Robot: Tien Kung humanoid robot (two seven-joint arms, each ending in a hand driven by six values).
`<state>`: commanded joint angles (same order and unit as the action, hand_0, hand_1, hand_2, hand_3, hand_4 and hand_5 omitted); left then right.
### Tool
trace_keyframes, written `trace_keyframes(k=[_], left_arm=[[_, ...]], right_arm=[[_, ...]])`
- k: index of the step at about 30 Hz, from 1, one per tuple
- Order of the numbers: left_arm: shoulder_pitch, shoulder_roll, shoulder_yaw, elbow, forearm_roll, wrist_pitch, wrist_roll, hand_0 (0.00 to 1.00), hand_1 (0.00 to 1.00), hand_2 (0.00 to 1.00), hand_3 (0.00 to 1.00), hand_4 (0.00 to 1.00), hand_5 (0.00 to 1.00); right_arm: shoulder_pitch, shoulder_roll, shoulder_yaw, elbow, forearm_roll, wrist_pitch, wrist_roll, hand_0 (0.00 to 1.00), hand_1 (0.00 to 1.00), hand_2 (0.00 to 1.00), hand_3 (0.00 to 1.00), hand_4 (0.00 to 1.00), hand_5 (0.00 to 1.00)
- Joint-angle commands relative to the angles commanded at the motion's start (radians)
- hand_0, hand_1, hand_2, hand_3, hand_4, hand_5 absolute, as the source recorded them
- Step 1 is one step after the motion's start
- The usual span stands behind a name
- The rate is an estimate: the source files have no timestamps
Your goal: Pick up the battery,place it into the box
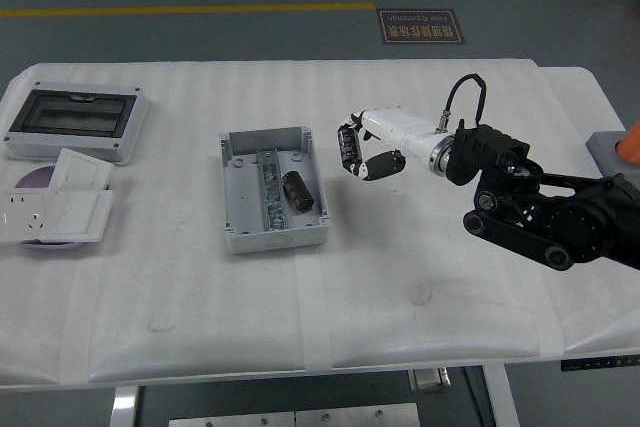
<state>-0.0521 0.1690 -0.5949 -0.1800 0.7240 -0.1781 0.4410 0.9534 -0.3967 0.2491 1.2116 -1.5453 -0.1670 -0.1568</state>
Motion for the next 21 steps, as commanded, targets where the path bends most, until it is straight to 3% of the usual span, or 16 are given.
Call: trace_keyframes(k=[5,10,11,16,17,21], left_arm=[[0.004,-0.002,-0.031,0.0,0.031,-0.008,0.017,0.671,0.663,0.486,0.533,0.416,0.385],[0.008,-0.003,-0.062,0.0,0.06,-0.015,0.03,0.671,0.663,0.486,0.533,0.416,0.385],[0.009,-0.003,-0.065,0.0,0.062,-0.016,0.032,0.671,0.663,0.485,0.532,0.417,0.385],[0.011,-0.004,-0.076,0.0,0.072,-0.018,0.037,0.671,0.663,0.485,0.532,0.417,0.385],[0.012,-0.005,-0.077,0.0,0.073,-0.018,0.038,0.671,0.663,0.485,0.532,0.419,0.385],[0.012,-0.005,-0.082,0.0,0.078,-0.02,0.041,0.671,0.663,0.485,0.532,0.419,0.385]], right_arm=[[-0.039,0.058,0.093,0.07,-0.044,-0.02,-0.001,0.816,0.686,0.652,0.678,0.542,0.302],[-0.086,0.12,0.11,0.063,-0.072,-0.049,0.01,0.816,0.686,0.652,0.678,0.542,0.302],[-0.094,0.129,0.107,0.056,-0.074,-0.051,0.01,0.837,0.755,0.779,0.833,0.722,0.414],[-0.13,0.164,0.078,0.012,-0.085,-0.06,0.011,0.837,0.755,0.779,0.833,0.722,0.414],[-0.134,0.168,0.073,0.006,-0.088,-0.061,0.011,0.94,0.891,0.983,0.998,0.831,0.444],[-0.144,0.178,0.054,-0.014,-0.094,-0.062,0.008,0.94,0.891,0.983,0.998,0.831,0.444]])
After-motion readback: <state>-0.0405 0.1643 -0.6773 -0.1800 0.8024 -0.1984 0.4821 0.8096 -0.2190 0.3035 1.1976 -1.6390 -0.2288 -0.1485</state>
